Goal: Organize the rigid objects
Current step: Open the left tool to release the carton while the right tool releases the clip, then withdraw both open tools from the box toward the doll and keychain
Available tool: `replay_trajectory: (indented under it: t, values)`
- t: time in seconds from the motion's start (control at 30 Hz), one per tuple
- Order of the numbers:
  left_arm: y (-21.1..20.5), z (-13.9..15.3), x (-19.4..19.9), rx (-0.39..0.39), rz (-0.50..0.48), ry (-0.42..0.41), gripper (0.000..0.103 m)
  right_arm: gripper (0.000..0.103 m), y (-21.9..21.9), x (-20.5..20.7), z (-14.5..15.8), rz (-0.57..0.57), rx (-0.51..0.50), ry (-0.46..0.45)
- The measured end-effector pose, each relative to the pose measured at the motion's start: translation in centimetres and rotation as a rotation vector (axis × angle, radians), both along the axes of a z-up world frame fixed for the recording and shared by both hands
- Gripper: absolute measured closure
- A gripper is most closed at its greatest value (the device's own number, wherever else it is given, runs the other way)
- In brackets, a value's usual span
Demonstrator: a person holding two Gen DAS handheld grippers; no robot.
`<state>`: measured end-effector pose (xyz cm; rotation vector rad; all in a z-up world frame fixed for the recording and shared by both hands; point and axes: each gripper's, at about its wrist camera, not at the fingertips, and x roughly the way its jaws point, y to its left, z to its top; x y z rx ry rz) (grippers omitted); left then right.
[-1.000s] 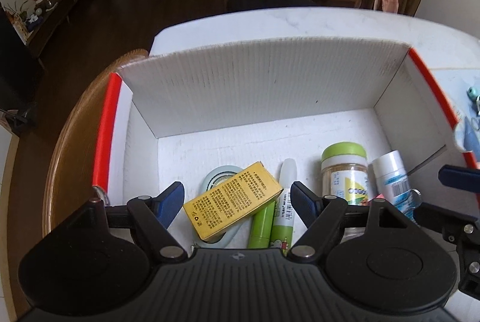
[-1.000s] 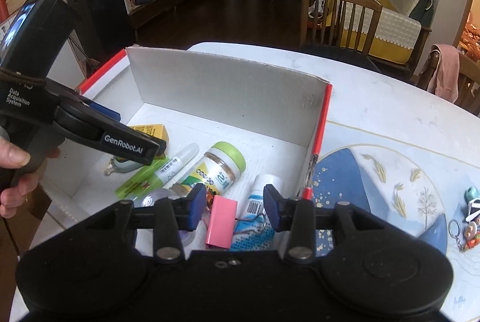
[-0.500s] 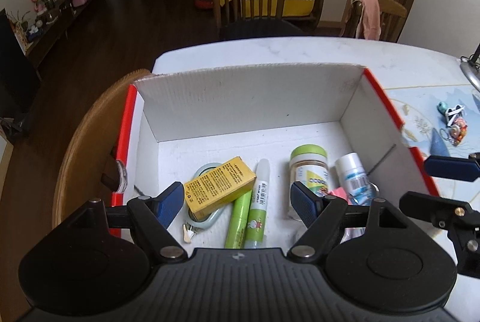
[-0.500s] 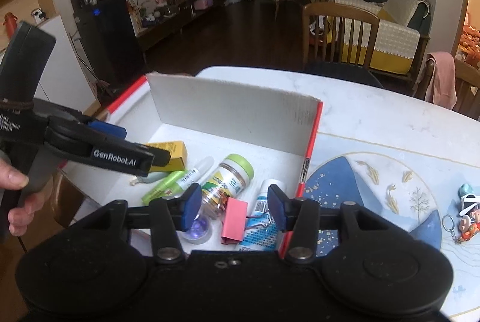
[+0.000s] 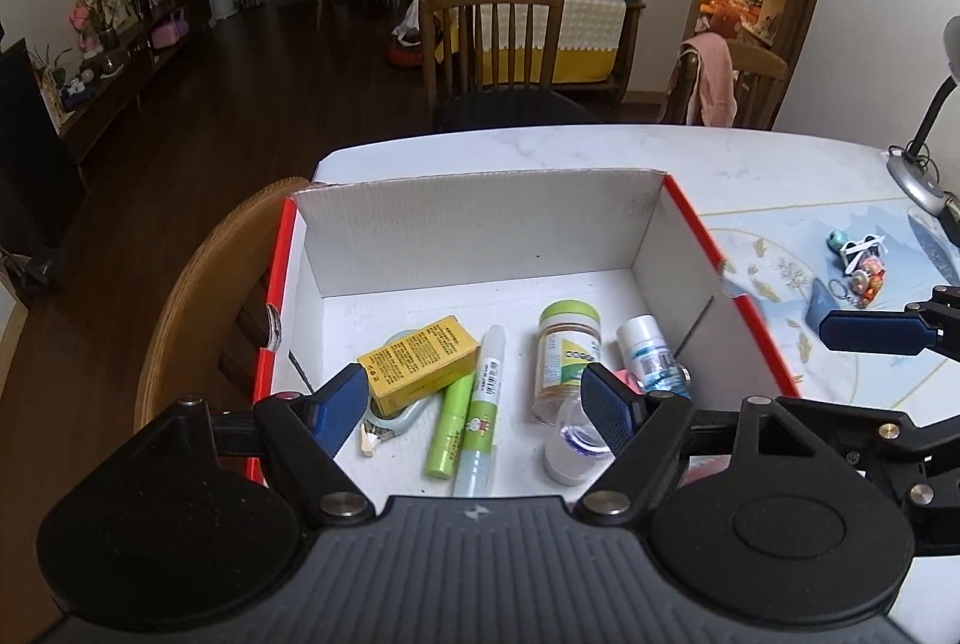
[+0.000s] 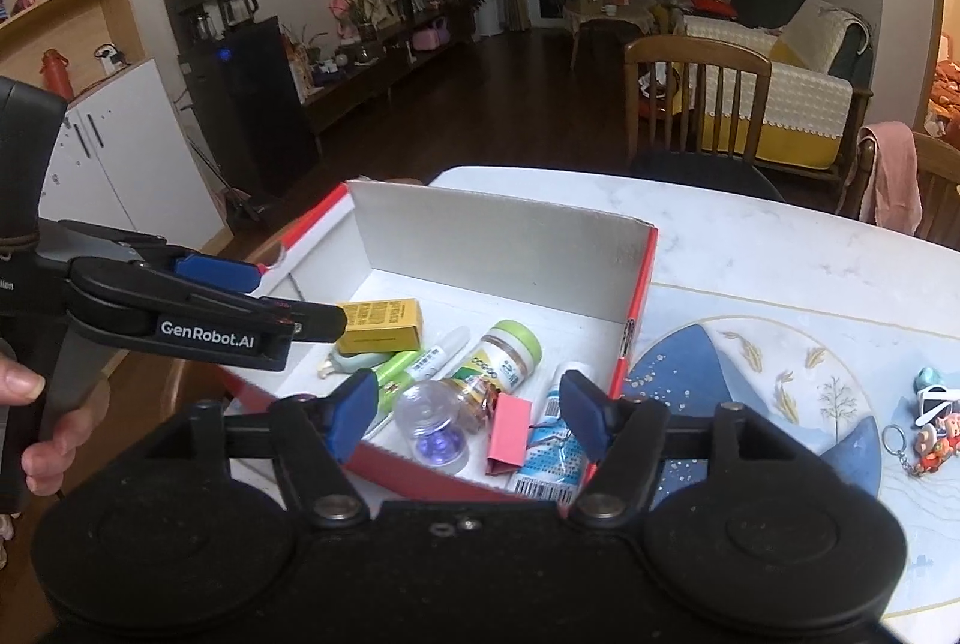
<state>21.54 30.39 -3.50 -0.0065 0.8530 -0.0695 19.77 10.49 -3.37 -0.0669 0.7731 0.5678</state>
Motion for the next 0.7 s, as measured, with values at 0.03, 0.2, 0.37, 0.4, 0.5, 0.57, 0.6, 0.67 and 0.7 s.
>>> replay_trajectory:
  t: [0.03, 0.2, 0.37, 0.4, 0.5, 0.57, 0.6, 0.67, 0.7]
  values:
    - [-0.1, 0.1, -0.2, -0.002, 0.000, -0.003, 0.025, 0.034, -0.1, -0.3, 0.2, 0.003, 0.002, -0.004]
    - [-0.9, 0.6, -1.4, -0.010, 0.003, -0.014, 0.019, 0.024, -1.1, -1.4, 1.0, 0.019, 0.028, -0.017]
    - [-2.2, 0.9, -2.2, -0.015, 0.014, -0.026, 0.019, 0.018, -2.6, -2.5, 1.7, 0.032, 0.054, -0.029]
    - [-2.6, 1.0, -2.4, -0.015, 0.018, -0.029, 0.016, 0.017, -2.9, -2.7, 1.8, 0.034, 0.058, -0.031]
    - [-3.6, 1.3, -3.0, -0.023, 0.025, -0.044, 0.014, 0.014, -4.2, -3.2, 2.2, 0.043, 0.068, -0.040]
    - [-4.5, 1.5, -3.3, -0.028, 0.032, -0.053, 0.014, 0.013, -5.0, -3.5, 2.4, 0.047, 0.075, -0.044]
    - [-5.0, 1.6, -3.4, -0.034, 0.034, -0.055, 0.014, 0.012, -5.5, -3.6, 2.4, 0.048, 0.077, -0.045]
    - [-6.1, 1.6, -3.5, -0.042, 0.036, -0.054, 0.014, 0.011, -6.6, -3.8, 2.6, 0.048, 0.082, -0.050]
    - [-6.6, 1.7, -3.7, -0.044, 0.037, -0.056, 0.014, 0.009, -7.1, -3.9, 2.6, 0.047, 0.084, -0.052]
